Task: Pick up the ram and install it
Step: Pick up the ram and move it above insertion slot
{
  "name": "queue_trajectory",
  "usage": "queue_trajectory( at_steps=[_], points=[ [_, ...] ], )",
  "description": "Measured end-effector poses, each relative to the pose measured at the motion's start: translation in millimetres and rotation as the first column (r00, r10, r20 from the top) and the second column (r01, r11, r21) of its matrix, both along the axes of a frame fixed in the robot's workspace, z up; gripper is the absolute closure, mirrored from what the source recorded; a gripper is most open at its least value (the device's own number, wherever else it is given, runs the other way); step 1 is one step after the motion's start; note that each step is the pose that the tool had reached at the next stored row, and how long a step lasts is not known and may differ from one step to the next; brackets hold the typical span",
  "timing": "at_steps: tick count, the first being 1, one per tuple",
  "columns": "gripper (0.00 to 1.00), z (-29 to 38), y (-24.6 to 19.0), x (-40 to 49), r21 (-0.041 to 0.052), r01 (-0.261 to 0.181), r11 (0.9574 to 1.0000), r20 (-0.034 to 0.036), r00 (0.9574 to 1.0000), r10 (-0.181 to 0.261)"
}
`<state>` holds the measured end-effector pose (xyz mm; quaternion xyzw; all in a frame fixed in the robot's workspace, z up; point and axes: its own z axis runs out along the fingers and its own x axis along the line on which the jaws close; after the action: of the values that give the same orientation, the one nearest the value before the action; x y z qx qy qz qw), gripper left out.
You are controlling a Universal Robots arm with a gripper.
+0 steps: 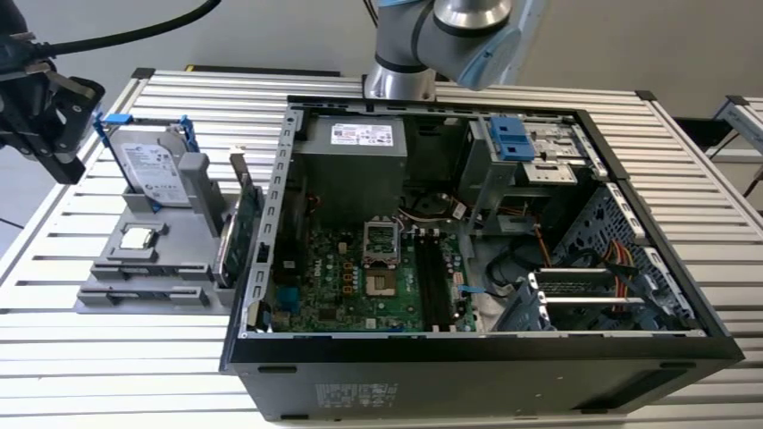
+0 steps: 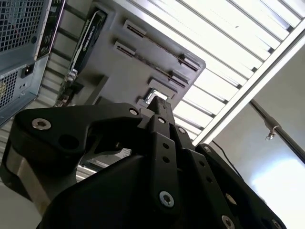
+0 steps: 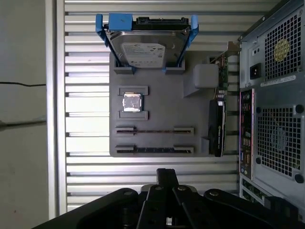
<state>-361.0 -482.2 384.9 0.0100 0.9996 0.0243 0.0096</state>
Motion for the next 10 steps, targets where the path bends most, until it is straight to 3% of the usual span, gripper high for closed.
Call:
queue_trajectory(
  at_steps=[10],
  points=[
    [1.0,0.0,0.0,0.0,0.0001,-0.049,0.9988,0.0001,0.9988,0.049]
  ],
)
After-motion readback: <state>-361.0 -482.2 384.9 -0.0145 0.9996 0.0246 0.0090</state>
